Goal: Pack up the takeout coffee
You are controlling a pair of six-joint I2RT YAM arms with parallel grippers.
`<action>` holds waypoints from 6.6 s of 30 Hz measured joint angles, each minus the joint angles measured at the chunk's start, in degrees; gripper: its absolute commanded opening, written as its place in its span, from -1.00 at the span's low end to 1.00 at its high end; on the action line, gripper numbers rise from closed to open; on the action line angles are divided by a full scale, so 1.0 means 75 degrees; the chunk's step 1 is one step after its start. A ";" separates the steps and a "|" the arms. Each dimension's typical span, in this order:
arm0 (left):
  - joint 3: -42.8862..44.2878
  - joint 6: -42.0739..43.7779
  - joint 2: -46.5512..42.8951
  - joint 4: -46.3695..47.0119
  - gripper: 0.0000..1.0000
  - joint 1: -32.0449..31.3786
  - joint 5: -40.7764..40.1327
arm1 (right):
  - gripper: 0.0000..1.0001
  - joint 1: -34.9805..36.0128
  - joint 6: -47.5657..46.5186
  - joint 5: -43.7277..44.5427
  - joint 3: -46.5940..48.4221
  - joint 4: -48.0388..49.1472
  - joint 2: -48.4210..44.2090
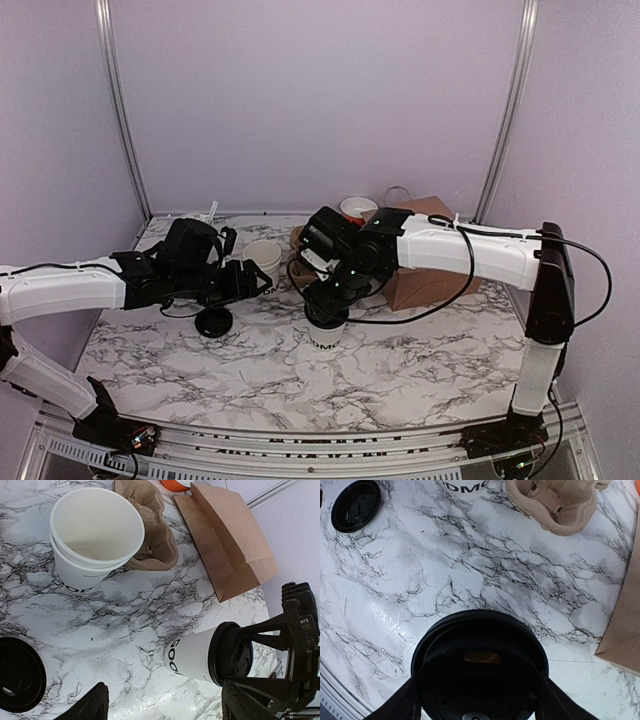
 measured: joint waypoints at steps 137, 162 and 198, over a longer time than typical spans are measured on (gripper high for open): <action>-0.0055 0.0003 0.0548 0.0562 0.65 -0.0262 0.1003 | 0.86 -0.0291 0.0085 -0.0309 -0.0131 0.0052 -0.0259; 0.1751 0.0414 0.2022 0.0076 0.64 -0.0892 0.0478 | 0.62 -0.1836 0.0755 -0.1311 -0.3555 0.2250 -0.2984; 0.2824 0.0676 0.3214 -0.0889 0.63 -0.1268 -0.0347 | 0.44 -0.2442 0.1816 -0.3092 -0.5785 0.5310 -0.3261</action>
